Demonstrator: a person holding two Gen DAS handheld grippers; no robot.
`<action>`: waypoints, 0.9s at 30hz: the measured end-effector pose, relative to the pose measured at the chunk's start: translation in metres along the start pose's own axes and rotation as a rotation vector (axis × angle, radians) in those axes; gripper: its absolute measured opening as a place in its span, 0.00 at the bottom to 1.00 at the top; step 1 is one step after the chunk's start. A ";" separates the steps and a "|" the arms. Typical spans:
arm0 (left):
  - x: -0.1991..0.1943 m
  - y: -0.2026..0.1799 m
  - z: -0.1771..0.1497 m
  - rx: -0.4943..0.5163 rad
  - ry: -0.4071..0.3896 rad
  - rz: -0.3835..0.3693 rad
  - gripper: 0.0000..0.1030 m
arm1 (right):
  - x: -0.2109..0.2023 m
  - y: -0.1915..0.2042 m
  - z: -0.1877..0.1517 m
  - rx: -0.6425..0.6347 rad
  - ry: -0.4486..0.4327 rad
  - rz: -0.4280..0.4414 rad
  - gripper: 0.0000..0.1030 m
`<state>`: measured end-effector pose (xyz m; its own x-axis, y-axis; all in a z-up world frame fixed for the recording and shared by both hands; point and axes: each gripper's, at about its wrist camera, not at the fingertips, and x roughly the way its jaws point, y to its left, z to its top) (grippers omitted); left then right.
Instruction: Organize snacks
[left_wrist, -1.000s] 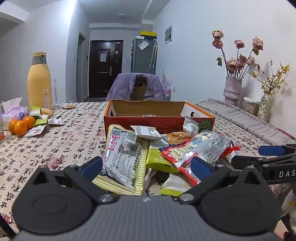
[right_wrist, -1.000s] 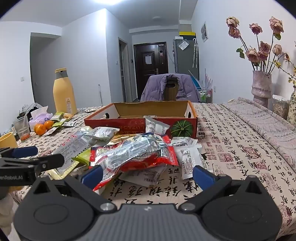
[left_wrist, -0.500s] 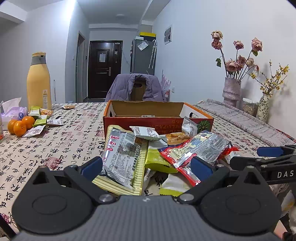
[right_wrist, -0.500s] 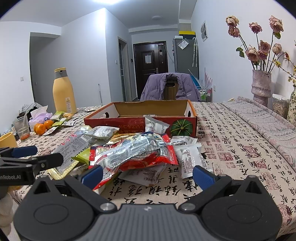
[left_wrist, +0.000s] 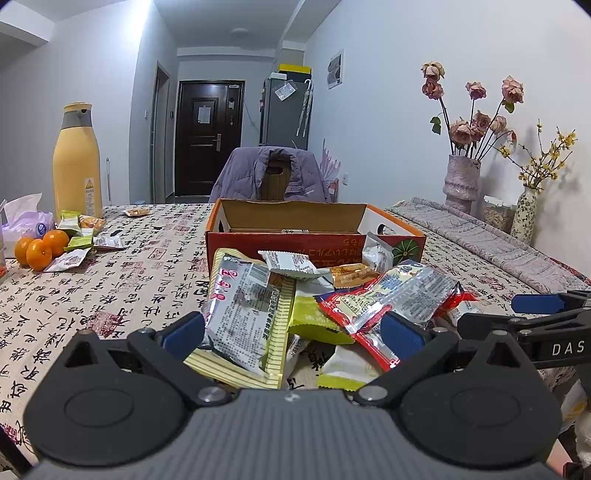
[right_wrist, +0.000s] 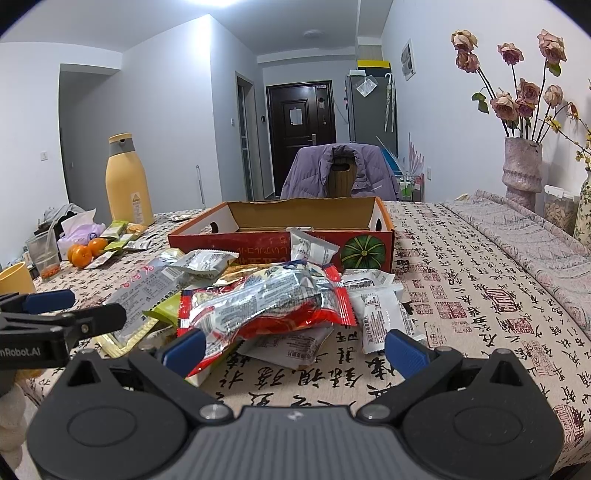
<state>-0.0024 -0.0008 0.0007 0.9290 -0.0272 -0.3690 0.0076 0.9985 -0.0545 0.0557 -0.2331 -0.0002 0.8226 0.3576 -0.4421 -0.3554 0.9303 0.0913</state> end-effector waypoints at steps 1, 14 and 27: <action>0.000 0.000 0.000 0.000 0.000 0.000 1.00 | 0.000 0.000 0.000 0.000 0.001 0.000 1.00; -0.001 0.001 -0.001 -0.001 -0.001 -0.002 1.00 | 0.000 0.000 0.000 0.001 0.000 0.000 1.00; -0.002 0.001 -0.002 -0.004 -0.001 -0.005 1.00 | -0.001 0.000 0.000 0.001 0.000 0.000 1.00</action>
<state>-0.0050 0.0004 -0.0003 0.9294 -0.0319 -0.3677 0.0106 0.9982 -0.0598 0.0551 -0.2335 0.0001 0.8225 0.3576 -0.4422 -0.3548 0.9304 0.0925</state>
